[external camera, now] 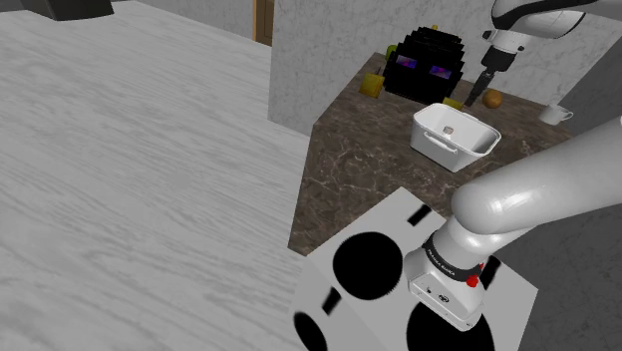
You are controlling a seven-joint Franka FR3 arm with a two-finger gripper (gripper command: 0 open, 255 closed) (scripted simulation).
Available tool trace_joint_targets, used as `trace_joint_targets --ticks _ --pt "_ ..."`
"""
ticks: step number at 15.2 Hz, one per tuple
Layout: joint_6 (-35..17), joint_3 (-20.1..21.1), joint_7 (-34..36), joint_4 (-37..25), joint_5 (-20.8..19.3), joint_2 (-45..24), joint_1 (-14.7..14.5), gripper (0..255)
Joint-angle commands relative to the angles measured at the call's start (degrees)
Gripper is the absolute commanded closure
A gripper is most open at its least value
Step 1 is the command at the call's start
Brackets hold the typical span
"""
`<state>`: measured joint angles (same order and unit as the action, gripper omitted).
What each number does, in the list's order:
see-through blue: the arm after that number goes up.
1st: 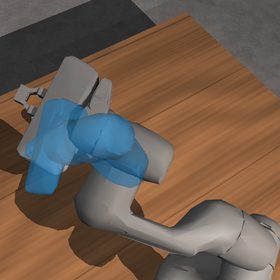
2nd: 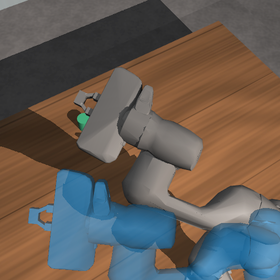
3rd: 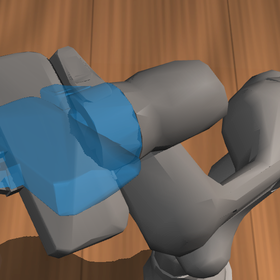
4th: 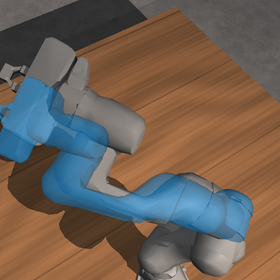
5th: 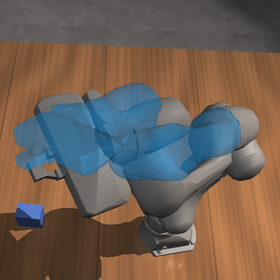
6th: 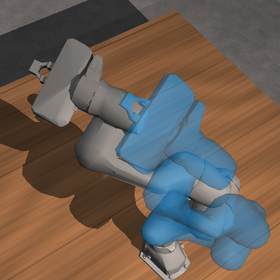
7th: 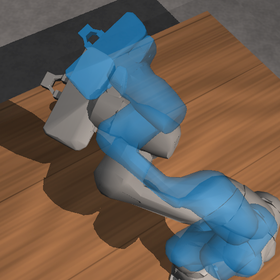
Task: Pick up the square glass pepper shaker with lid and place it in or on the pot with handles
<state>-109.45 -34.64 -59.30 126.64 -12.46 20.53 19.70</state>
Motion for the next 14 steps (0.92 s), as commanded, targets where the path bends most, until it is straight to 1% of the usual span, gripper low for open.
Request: trace_joint_targets --ticks 1,2,6,14 --pt "0.0 0.0 0.0 0.0 0.0 0.0 0.0 0" --pt "0.0 0.0 0.0 0.0 0.0 0.0 0.0 0" --pt "7.3 1.3 0.0 -6.6 0.4 0.8 -0.3 0" --pt "7.3 1.3 0.0 -6.6 0.4 0.8 -0.3 0"
